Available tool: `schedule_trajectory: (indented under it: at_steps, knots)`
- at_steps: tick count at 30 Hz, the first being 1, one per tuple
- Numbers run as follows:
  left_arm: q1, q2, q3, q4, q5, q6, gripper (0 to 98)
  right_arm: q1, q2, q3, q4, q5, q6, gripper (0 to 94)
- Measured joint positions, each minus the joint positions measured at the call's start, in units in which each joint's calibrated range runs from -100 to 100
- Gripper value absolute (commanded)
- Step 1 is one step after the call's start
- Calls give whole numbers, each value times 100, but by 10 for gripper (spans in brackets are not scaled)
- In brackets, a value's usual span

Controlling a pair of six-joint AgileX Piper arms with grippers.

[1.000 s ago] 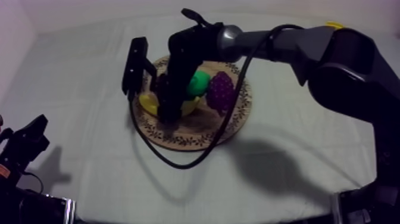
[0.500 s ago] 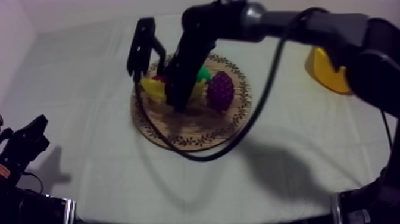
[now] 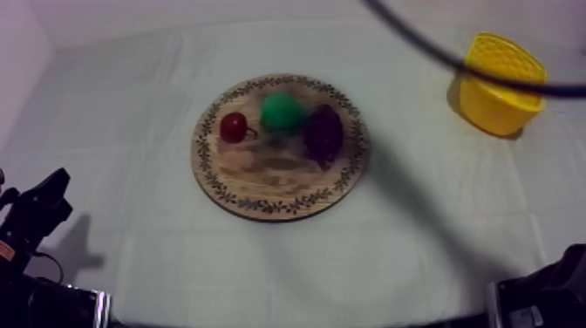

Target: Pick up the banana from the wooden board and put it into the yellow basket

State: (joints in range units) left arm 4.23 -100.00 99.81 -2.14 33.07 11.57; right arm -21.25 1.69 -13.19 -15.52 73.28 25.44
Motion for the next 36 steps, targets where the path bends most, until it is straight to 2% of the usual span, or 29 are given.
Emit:
schedule_trajectory:
  at_steps: [9,15,21,27,36]
  knots:
    - [0,0,0,0,0,0,1,1033,54,-483,41,94,-522,144]
    - [0,0,0,0,0,0,1,1749,376,-312,176,-252,-721,149]
    - [0,0,0,0,0,0,1,2278,730,281,240,-769,-753,167]
    - [0,0,0,0,0,0,1,2640,1172,864,353,-1103,-797,183]
    - [0,0,0,0,0,0,1,2883,1561,1450,436,-1615,-722,242]
